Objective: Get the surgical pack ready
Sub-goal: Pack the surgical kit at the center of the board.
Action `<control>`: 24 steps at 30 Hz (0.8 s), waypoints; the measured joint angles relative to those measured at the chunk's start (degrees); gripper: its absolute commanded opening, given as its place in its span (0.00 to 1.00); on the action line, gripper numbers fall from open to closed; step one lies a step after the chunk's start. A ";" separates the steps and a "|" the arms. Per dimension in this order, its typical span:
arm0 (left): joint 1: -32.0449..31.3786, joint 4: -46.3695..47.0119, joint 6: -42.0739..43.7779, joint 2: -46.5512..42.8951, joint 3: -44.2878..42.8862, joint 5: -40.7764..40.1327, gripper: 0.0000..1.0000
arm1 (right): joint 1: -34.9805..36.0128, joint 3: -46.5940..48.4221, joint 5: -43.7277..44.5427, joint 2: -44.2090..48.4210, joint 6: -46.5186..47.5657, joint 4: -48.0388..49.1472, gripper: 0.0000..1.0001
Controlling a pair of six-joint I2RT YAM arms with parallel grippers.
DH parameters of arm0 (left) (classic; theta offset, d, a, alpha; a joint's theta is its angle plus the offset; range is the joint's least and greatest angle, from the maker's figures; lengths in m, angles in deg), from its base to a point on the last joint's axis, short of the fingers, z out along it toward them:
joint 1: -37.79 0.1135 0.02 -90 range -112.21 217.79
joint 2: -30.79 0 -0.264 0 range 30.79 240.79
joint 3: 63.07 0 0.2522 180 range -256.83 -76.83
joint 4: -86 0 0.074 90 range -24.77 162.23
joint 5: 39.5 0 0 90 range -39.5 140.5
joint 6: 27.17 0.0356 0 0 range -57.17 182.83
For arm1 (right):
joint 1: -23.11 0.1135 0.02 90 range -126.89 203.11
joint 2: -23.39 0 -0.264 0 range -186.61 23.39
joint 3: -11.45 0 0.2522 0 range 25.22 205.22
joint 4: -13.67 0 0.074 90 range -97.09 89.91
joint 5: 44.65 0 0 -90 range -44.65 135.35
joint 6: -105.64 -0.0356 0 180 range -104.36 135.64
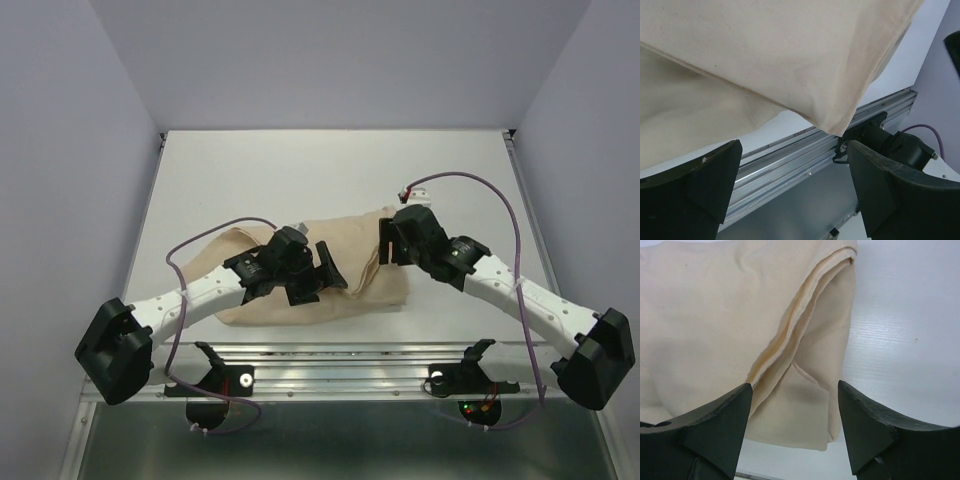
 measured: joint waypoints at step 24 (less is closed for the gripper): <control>-1.05 4.46 -2.40 9.88 -6.32 -2.08 0.00 | -24.17 6.45 -24.30 -15.96 -2.60 10.14 0.67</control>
